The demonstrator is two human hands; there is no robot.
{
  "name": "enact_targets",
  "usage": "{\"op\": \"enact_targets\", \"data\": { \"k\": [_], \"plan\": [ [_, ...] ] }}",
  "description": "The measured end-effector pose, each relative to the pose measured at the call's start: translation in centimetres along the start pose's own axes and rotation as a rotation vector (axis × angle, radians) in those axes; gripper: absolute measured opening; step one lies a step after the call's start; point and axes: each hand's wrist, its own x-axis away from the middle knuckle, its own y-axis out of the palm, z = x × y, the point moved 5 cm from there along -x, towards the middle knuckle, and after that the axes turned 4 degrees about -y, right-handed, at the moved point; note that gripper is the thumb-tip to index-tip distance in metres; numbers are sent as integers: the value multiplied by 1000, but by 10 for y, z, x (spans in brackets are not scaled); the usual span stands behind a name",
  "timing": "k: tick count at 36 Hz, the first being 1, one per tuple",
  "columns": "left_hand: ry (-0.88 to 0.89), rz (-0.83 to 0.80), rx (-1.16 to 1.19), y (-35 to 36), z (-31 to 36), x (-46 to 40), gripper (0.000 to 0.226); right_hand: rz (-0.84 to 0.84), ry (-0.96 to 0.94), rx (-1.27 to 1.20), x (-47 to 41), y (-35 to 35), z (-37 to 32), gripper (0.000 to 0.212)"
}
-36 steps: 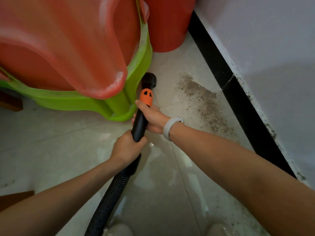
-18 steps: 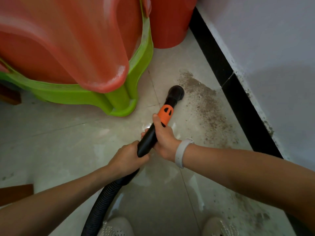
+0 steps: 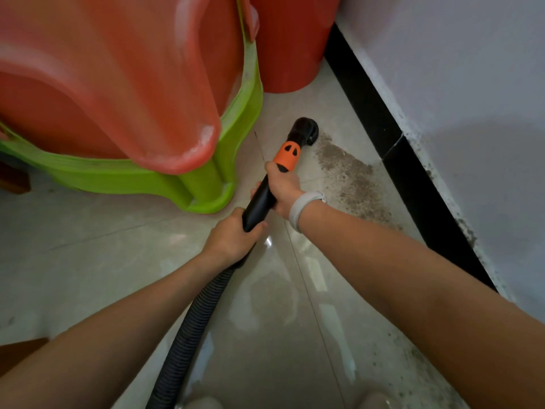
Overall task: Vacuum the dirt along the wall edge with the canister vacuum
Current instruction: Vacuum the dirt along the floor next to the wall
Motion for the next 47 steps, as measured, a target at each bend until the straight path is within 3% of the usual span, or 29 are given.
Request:
{"op": "enact_targets", "data": {
  "k": [9,19,29,42,47],
  "plan": [
    [49,-46,-18,10,36,-15,43,0,9,-19,-13,-23,-29,22],
    [43,-219,-114,14,-7,25,26,29,93,-114,31,-22,32,24],
    [23,-319,-37,15,-28,40,15,45,147,-116,59,-14,56,26],
    [45,-722,-13,26,-38,67,26,55,238,-162,93,-33,97,25],
    [16,-605,-23,20,-46,61,25,24,182,-128,88,-20,89,26]
  ]
}}
